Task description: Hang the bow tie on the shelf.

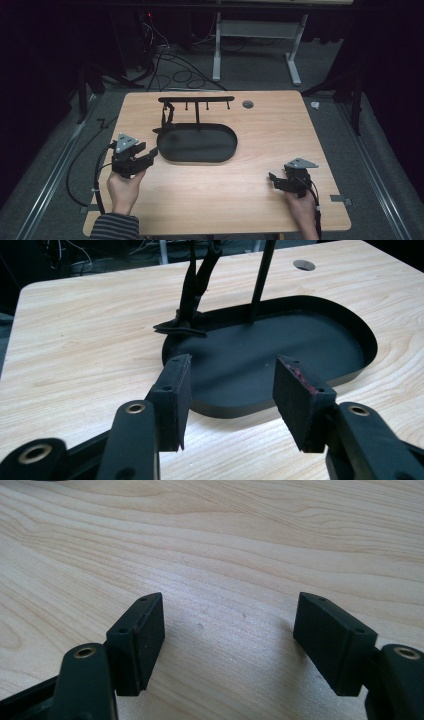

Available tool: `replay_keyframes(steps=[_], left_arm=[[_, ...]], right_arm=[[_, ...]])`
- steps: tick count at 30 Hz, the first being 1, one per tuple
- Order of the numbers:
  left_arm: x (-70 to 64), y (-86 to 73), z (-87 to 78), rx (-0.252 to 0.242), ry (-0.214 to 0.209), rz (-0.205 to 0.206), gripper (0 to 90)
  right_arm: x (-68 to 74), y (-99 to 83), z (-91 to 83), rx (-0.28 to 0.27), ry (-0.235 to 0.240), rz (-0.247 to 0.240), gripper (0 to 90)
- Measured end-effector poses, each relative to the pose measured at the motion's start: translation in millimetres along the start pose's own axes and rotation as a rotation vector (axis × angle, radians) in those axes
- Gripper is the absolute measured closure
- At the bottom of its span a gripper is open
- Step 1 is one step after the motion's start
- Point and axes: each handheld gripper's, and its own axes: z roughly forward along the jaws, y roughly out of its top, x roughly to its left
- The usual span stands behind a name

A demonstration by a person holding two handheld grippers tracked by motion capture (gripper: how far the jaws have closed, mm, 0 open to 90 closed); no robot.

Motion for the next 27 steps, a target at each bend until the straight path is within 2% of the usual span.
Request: replay_keyframes(steps=[4, 6, 9, 10, 12, 27], left_arm=[[-1.4, -4.9, 0.5, 0.002, -0.007, -0.016, 50.1], [-1.5, -8.0, 2.2, 0.0, -0.007, -0.009, 50.2], [-2.0, -13.1, 3.0, 0.016, -0.012, -0.027, 50.2], [-1.2, -14.4, 3.8, 0.009, -0.01, -0.02, 50.2], [-1.9, -17.3, 3.1, 0.019, -0.013, -0.034, 50.1], [-4.0, -38.0, 9.0, 0.048, -0.016, -0.051, 49.0]], right_arm=[[0.0, 0.0, 0.0, 0.0, 0.0, 0.0, 29.8], [0.0, 0.0, 0.0, 0.0, 0.0, 0.0, 29.8], [0.0, 0.0, 0.0, 0.0, 0.0, 0.0, 29.8], [0.0, 0.0, 0.0, 0.0, 0.0, 0.0, 29.8], [0.1, 0.0, 0.0, 0.0, 0.0, 0.0, 29.8], [0.1, 0.0, 0.0, 0.0, -0.001, -0.001, 29.9]])
